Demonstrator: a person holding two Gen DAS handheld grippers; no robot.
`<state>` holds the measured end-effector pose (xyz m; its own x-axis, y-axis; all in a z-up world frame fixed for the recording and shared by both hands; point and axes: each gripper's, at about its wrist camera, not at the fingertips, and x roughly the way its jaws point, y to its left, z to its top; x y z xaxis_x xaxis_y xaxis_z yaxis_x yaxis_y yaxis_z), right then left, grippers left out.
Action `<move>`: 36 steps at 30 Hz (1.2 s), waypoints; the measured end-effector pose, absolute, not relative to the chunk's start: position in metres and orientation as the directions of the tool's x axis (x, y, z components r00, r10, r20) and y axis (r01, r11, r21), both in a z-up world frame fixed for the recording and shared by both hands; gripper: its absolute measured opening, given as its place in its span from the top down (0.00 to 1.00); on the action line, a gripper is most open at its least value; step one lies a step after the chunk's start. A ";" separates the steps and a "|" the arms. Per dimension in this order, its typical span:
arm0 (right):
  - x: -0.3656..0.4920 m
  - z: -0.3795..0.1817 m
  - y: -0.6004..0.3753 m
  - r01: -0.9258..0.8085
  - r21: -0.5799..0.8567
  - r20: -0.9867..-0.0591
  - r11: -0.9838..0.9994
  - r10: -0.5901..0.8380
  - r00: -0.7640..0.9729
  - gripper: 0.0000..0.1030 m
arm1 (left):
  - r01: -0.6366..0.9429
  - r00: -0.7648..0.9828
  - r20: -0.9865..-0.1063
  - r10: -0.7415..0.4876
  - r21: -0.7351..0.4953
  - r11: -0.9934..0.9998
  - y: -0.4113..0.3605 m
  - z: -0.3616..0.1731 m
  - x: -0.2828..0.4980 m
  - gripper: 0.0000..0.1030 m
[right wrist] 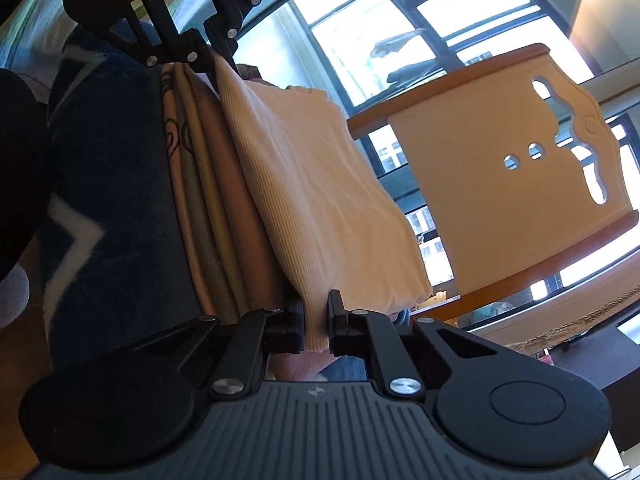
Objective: Fold clothes
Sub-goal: 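Carry the folded tank top with both grippers onto the clothes stack, then open both grippers and release the tank top on the stack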
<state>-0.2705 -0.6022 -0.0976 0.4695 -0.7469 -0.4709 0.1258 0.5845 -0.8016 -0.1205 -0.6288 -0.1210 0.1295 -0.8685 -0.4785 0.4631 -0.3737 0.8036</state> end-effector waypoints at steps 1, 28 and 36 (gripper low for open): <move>-0.270 -0.101 -0.603 0.116 -0.802 -0.478 0.586 -0.746 0.463 0.91 | 0.464 0.134 -0.484 -0.865 0.802 -0.377 -0.632 -0.123 -0.119 0.96; -0.272 -0.102 -0.602 0.217 -0.792 -0.469 0.570 -0.797 0.381 0.81 | 0.769 0.166 -0.545 -0.822 0.593 -0.238 -0.580 -0.097 -0.096 0.73; -0.307 -0.075 -0.606 0.650 -0.499 -0.516 0.574 -0.799 0.309 0.07 | 0.954 0.132 -0.611 -0.781 0.293 -0.068 -0.561 -0.086 -0.082 0.18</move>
<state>-0.3072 -0.6062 -0.0752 0.3093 -0.7987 -0.5161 0.6497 0.5738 -0.4987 -0.0820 -0.5613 -0.0863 0.1315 -0.7806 -0.6111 0.9538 -0.0684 0.2927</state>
